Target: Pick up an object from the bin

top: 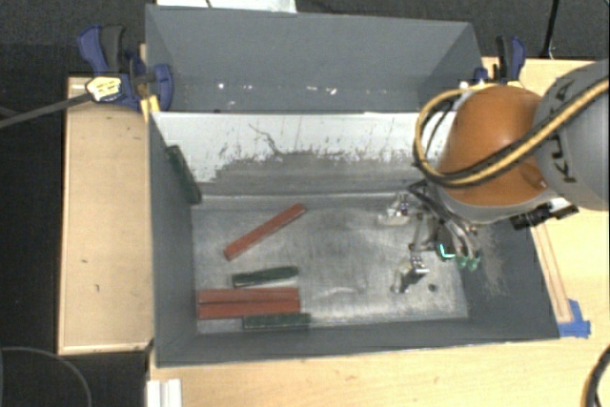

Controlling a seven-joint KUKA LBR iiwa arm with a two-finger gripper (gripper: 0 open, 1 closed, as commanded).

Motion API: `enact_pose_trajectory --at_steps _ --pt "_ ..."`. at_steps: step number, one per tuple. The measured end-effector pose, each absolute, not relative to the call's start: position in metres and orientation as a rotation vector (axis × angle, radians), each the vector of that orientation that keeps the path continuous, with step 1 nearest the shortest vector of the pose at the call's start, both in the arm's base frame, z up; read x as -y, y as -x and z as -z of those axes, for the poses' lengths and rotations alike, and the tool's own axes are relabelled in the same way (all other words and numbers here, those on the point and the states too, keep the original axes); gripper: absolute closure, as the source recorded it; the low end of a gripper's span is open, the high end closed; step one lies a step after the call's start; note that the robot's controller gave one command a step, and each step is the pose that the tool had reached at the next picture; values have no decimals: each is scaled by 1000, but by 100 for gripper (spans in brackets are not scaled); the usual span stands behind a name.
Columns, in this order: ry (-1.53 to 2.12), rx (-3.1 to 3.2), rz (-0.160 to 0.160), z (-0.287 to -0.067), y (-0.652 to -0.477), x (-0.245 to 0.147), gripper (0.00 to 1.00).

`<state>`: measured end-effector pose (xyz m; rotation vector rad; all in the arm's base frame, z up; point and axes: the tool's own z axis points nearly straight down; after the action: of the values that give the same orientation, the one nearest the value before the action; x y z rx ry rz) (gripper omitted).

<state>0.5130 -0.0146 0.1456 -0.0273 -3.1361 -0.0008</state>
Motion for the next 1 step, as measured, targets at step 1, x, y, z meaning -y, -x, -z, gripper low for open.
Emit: enact_pose_trajectory --at_steps 1 --pt "27 3144 0 -149 -515 15 0"
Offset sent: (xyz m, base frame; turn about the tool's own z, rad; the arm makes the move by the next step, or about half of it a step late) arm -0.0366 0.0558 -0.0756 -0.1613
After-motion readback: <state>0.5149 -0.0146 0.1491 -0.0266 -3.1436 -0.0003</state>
